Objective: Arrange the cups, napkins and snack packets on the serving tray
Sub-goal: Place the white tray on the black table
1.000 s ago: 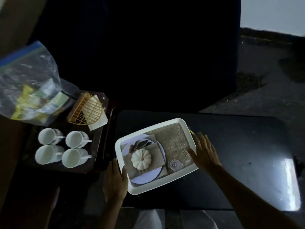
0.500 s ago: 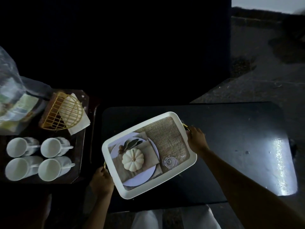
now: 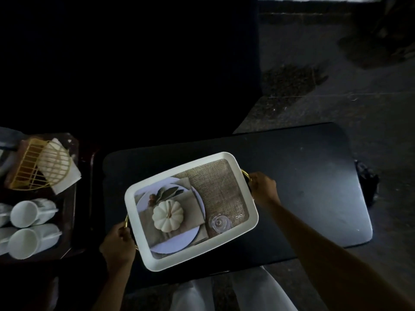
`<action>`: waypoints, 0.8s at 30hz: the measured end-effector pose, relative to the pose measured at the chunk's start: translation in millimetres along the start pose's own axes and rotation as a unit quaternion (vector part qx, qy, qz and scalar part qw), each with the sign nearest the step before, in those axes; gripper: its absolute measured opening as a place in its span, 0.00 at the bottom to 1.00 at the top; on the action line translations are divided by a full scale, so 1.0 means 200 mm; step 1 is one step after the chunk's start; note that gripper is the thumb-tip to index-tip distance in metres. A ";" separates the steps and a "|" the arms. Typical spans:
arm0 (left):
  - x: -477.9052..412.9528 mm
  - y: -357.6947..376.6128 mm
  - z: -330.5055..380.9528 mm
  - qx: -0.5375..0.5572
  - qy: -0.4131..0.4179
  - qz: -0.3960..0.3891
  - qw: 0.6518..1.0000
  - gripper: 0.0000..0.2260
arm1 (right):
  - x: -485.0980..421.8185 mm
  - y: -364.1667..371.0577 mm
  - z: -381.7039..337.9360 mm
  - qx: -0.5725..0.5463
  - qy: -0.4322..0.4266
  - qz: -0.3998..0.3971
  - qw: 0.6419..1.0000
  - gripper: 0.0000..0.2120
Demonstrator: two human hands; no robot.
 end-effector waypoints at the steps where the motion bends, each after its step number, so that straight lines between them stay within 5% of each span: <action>1: 0.01 0.03 0.06 0.005 0.005 -0.005 1.000 0.11 | -0.01 -0.05 0.06 -0.007 0.014 -0.003 1.000 0.11; 12: 0.12 0.32 0.58 0.042 0.048 -0.020 0.998 0.12 | -0.08 -0.43 0.58 -0.069 0.073 0.040 0.994 0.06; 24: 0.10 0.54 0.68 0.042 0.044 -0.032 0.998 0.12 | -0.18 -0.46 0.75 -0.062 0.073 0.030 0.995 0.06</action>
Point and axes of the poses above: each hand's wrist, its own x-axis away from the middle knuckle, its own y-axis out of the palm, z = x × y, the point moved 9 cm from there along -x, towards the middle knuckle, and after that the axes turned 14 degrees about y, right-handed, at the moved point
